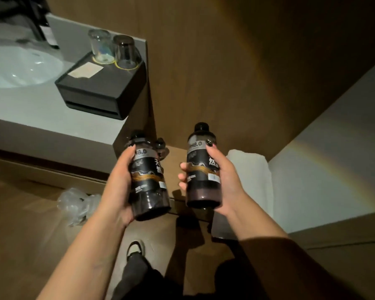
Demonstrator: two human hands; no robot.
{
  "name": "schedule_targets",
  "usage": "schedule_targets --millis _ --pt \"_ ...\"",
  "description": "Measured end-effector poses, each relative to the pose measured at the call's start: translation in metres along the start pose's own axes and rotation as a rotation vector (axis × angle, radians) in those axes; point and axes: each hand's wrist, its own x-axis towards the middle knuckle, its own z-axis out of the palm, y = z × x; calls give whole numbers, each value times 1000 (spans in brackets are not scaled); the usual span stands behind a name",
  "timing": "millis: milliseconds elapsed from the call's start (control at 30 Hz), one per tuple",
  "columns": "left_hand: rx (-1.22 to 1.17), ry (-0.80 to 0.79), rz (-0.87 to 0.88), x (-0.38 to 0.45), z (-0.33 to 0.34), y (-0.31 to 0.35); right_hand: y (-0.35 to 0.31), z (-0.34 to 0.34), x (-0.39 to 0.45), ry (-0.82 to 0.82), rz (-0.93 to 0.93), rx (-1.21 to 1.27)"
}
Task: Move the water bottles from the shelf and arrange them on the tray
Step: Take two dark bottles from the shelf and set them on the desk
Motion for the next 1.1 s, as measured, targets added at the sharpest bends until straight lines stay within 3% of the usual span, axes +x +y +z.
schedule_targets --millis 300,633,1100 --pt "-47 -14 32 -43 -38 42 25 69 3 -69 -59 -398" --pt "108 133 171 -34 -159 181 87 204 102 -67 -101 -351" --pt "120 237 189 11 -338 359 169 367 278 -105 -109 -327"
